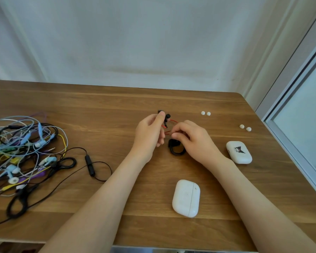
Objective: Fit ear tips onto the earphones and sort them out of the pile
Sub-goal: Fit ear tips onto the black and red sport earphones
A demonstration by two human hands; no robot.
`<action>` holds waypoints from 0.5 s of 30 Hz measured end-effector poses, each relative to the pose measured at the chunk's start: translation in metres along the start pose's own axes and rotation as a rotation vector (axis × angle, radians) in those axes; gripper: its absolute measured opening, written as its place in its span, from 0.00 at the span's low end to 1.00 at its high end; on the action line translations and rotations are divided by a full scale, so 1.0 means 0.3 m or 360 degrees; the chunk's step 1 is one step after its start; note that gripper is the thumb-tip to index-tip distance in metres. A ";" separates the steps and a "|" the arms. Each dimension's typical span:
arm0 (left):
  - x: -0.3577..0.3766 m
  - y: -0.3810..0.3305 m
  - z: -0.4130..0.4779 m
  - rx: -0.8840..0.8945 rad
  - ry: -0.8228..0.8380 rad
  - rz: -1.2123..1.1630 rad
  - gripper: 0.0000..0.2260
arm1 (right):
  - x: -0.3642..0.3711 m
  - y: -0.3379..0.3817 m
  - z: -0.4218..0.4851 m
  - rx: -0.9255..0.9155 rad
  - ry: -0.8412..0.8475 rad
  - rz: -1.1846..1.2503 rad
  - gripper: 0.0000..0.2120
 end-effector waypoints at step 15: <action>-0.129 -0.039 -0.023 0.0001 -0.0509 0.0937 0.14 | -0.084 -0.015 -0.005 -0.0031 -0.0419 -0.0092 0.04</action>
Point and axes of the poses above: each hand's wrist, its own z-axis towards the middle knuckle, its own x-axis out of the palm, y = z × x, the point moved 10 cm from there along z, towards the middle knuckle, and after that the axes turned 12 degrees about z, right-handed, at the moved point
